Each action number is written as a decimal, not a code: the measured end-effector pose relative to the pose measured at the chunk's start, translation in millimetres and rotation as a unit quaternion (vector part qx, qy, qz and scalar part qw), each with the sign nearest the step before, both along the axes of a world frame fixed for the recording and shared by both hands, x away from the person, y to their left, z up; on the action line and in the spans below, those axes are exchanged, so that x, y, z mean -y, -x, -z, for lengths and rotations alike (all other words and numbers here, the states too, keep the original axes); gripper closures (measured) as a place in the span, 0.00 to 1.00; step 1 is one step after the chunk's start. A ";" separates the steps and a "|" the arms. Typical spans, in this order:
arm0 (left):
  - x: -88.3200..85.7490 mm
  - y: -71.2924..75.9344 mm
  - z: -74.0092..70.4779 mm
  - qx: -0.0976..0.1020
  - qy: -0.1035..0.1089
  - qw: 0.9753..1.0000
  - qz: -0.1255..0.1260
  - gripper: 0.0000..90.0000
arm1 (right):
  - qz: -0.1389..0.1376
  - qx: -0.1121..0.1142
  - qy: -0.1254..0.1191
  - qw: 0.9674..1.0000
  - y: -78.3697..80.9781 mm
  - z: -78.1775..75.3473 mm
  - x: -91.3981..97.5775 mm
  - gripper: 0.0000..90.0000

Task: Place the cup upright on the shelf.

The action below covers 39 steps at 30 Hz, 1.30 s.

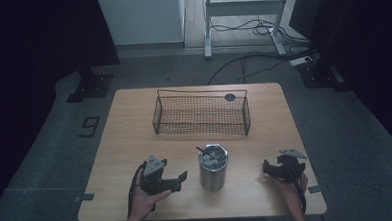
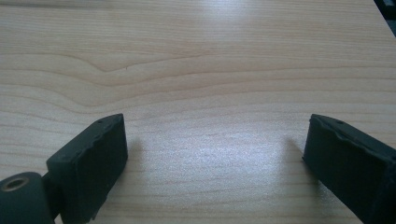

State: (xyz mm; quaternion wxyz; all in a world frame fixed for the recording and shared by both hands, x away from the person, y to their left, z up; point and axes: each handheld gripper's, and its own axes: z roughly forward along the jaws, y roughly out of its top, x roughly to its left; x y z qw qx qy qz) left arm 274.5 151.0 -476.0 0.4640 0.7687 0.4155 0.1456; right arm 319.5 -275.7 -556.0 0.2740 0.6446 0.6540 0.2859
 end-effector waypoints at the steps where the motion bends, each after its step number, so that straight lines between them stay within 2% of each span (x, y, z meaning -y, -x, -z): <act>1: 2.6 -0.1 -1.0 0.001 0.001 1.000 0.003 0.10 | 0.000 0.000 0.000 1.000 0.0 0.0 0.0 0.07; 4: 14.3 -1.0 -2.2 -0.003 0.002 1.000 0.017 0.05 | 0.000 0.000 0.000 1.000 0.0 0.0 0.0 0.07; 12: 34.0 -1.8 -3.8 -0.004 -0.008 0.999 0.047 0.01 | 0.000 0.000 0.000 1.000 0.0 0.0 0.0 0.07; 22: 45.2 -1.2 -3.2 -0.006 -0.016 0.999 0.052 0.00 | 0.002 0.000 0.000 1.000 0.2 -0.1 0.0 0.08; 30: 55.3 0.6 -1.7 -0.005 -0.013 0.998 0.065 0.00 | 0.003 0.000 0.000 1.000 0.3 -0.2 0.0 0.08; 39: 69.8 0.1 -3.3 -0.004 -0.021 0.997 0.075 0.00 | 0.003 0.001 0.000 1.000 0.3 -0.1 0.0 0.08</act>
